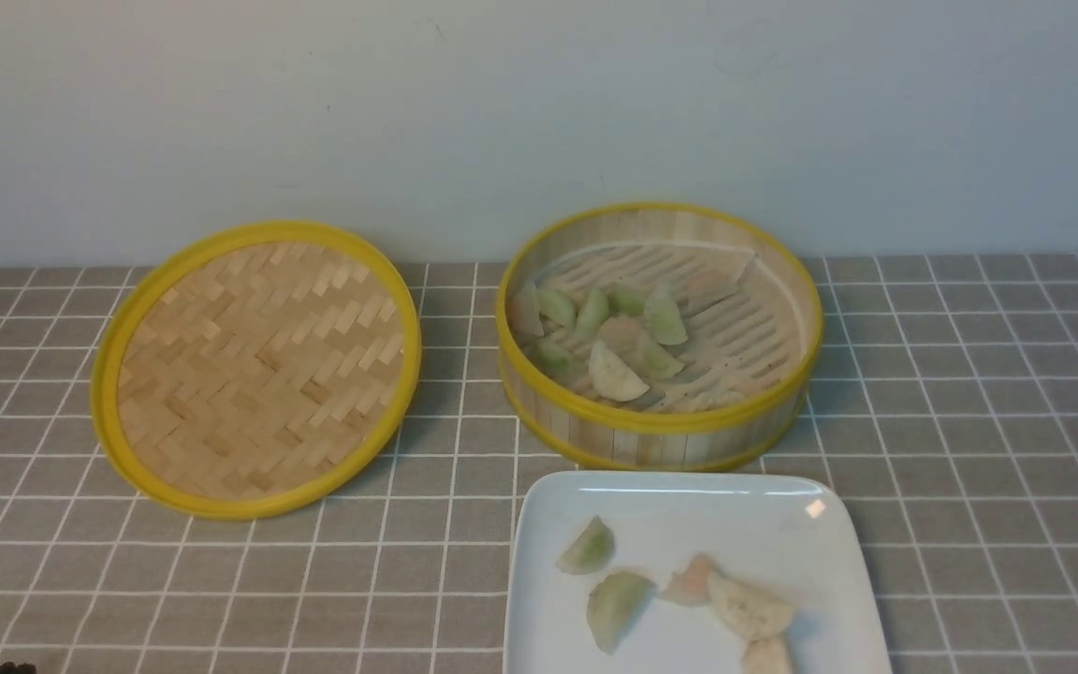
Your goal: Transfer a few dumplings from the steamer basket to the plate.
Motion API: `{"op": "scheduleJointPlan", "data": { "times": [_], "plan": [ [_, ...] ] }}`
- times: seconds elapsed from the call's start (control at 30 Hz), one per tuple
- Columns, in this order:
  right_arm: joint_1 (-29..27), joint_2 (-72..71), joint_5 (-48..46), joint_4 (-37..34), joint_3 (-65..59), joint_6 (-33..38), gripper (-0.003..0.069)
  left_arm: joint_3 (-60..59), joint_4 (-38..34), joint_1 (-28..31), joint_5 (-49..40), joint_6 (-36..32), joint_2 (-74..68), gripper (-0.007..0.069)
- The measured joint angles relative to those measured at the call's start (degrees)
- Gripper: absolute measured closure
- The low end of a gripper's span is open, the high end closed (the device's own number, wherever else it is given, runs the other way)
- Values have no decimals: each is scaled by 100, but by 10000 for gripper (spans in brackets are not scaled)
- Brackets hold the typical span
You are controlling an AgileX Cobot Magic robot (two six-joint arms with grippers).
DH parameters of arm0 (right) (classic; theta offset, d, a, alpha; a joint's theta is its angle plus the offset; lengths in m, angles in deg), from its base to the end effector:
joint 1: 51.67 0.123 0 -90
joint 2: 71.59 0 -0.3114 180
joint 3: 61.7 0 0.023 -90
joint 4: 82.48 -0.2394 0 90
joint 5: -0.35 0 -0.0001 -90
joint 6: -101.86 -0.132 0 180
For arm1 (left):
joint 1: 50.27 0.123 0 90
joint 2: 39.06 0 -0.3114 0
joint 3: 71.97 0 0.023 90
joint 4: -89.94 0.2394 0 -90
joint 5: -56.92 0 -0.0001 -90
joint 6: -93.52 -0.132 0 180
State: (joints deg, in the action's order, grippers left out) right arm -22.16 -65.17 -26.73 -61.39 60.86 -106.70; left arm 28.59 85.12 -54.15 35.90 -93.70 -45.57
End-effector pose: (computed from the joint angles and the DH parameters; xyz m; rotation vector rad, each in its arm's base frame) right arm 0.0329 -0.0063 0.2853 -0.1423 1.5679 0.4092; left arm 0.0536 -0.0076 0.1597 0.1282 1.8615 -0.0421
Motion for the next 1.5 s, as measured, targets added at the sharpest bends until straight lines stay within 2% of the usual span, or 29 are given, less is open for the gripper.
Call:
{"op": "scheduleJointPlan", "data": {
  "times": [0.73, 0.87, 1.0, 1.1, 1.23, 1.33, 1.4, 1.5],
  "plan": [
    [0, 0, -101, -27, 0, 9, 673, 0, 0, 0, 0, 0, 0, 629],
    [0, 0, -110, -572, 0, 341, 673, 0, 0, 0, 0, 0, 0, 629],
    [0, 0, -9, -1692, 0, 1382, 673, 0, 0, 0, 0, 0, 0, 629],
    [0, 0, 90, -2259, 0, 2000, 673, 0, 0, 0, 0, 0, 0, 629],
    [0, 0, 129, -2556, -6, 2285, 673, 0, 0, 0, -5, 0, 0, 629],
    [-257, 0, 174, -2505, -78, 2318, 673, 0, 0, 0, -5, 0, 0, 629],
    [-680, 0, 183, -2427, -185, 2324, 673, 0, 0, 0, -5, 0, 0, 629],
    [-1721, 0, 187, -2142, -683, 2330, 673, 0, 0, 0, -5, 0, 0, 629]
  ]
}}
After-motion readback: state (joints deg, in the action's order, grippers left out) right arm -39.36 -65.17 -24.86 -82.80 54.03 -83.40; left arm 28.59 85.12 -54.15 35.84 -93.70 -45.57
